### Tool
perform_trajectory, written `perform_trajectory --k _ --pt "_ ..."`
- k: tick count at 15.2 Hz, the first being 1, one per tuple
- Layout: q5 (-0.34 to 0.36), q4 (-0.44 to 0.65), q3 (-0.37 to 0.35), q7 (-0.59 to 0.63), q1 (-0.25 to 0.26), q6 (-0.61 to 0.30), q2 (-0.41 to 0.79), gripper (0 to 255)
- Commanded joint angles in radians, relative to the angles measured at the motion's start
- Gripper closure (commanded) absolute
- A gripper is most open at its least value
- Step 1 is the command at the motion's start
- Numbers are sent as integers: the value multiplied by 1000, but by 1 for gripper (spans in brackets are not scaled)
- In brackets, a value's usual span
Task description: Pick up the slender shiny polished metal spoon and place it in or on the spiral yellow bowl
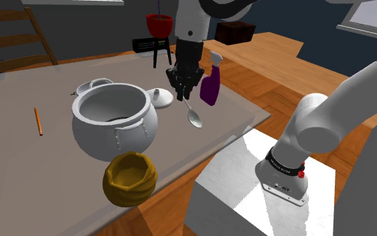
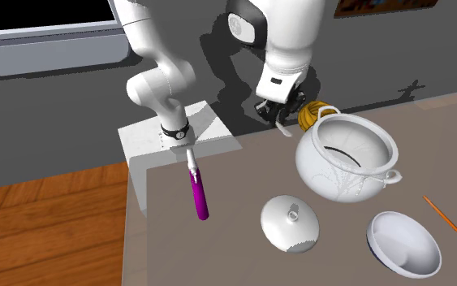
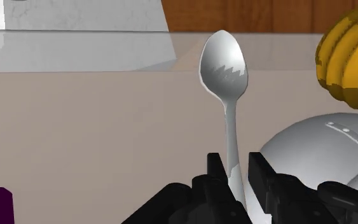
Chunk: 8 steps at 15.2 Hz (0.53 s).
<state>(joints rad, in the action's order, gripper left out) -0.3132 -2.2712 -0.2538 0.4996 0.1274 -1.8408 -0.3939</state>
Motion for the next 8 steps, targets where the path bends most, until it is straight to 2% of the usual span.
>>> perform_trajectory --k 1,8 --pt "-12 24 -37 52 18 -7 18 255" --pt "-12 151 -164 232 69 -49 143 255"
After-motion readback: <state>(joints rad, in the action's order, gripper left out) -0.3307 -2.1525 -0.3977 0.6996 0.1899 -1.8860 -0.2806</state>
